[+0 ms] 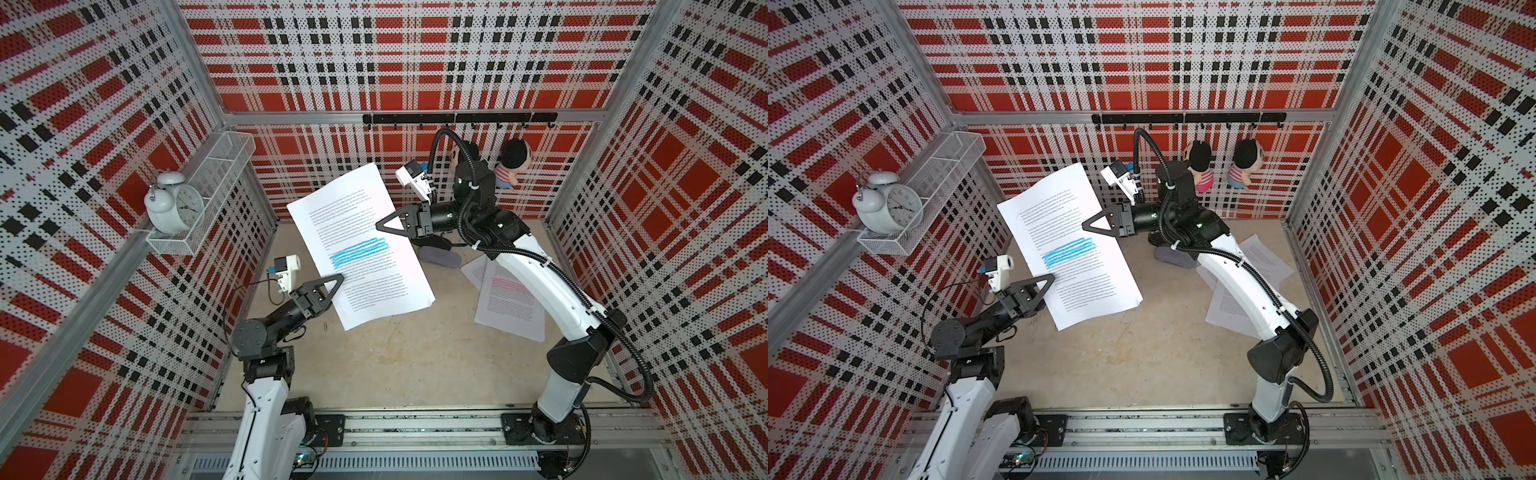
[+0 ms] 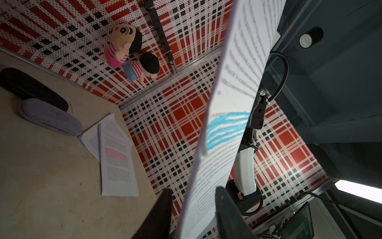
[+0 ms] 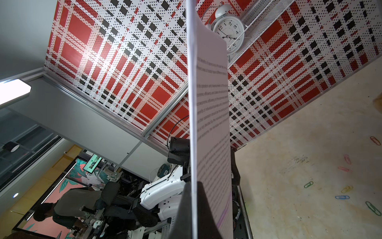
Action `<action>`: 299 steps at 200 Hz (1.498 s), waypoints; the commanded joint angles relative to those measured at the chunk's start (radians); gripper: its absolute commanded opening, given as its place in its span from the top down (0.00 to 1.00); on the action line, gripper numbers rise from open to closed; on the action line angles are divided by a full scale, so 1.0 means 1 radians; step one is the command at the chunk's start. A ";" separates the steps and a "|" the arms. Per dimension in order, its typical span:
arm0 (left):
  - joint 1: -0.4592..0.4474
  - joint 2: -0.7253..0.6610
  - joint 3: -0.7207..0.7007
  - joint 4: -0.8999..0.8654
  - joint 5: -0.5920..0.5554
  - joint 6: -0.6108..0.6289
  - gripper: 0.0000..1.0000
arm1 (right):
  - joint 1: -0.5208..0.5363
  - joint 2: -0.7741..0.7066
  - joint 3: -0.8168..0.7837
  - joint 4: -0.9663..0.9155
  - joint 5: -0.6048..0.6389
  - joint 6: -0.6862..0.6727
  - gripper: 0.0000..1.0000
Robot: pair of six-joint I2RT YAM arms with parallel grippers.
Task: Unclip the paperclips from the documents
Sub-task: Adjust the document.
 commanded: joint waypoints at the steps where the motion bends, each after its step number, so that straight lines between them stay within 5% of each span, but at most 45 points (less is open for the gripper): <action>1: 0.003 -0.007 0.005 0.034 0.010 -0.005 0.67 | -0.016 -0.015 -0.003 0.026 -0.031 -0.018 1.00; 30: 0.004 -0.008 0.002 0.035 0.002 -0.008 0.77 | -0.059 -0.019 -0.013 0.026 -0.046 -0.025 1.00; 102: 0.005 -0.006 0.001 0.017 -0.004 -0.002 0.77 | -0.106 -0.028 -0.027 0.026 -0.065 -0.032 1.00; 155: 0.014 -0.007 0.003 -0.025 -0.006 0.032 1.00 | -0.132 -0.065 -0.091 -0.006 -0.048 -0.080 1.00; 258: 0.072 -0.038 0.125 -0.655 -0.009 0.463 1.00 | -0.312 -0.241 -0.327 0.012 0.022 -0.141 1.00; 299: 0.074 -0.027 0.166 -0.759 -0.016 0.540 0.98 | -0.331 -0.261 -0.367 0.029 0.028 -0.145 1.00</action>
